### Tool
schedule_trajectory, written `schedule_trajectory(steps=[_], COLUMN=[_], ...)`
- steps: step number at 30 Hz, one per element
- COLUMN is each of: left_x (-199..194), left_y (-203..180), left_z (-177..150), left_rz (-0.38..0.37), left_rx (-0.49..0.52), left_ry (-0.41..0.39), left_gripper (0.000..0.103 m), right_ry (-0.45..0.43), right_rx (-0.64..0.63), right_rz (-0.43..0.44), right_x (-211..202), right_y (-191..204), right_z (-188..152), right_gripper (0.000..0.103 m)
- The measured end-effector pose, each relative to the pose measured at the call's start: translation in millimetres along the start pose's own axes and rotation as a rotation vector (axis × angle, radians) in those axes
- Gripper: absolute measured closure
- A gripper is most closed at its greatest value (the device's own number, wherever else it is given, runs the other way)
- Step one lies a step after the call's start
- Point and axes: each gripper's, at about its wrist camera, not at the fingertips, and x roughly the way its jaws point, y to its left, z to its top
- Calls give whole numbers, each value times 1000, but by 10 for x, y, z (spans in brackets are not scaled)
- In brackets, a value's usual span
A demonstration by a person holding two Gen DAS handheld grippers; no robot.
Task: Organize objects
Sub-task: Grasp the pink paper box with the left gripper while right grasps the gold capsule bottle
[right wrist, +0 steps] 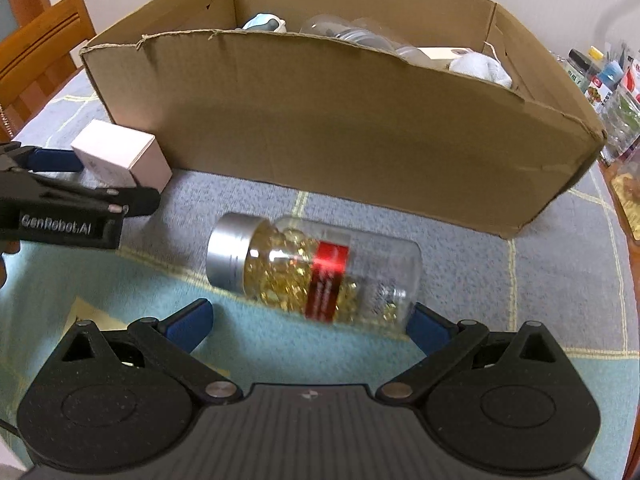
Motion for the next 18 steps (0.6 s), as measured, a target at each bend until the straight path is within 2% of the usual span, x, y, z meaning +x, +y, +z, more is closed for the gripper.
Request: schedule_trajectory(steps=[5,9,18], left_x=[15,1,-42], left_y=[16,24,-15], left_z=[13,30,72], left_rz=[-21,-28,-37], left_rx=[15,-11,-94], left_ry=[-7,-13,2], left_gripper=[4,12,13], right_ry=[-5,-7,-3], right_rx=[22,40,75], right_rz=[-12,-22,-43], right_x=[40,60,101], right_y=[15,-8,62], right_z=[74,116,184], right_gripper=[0,0,0])
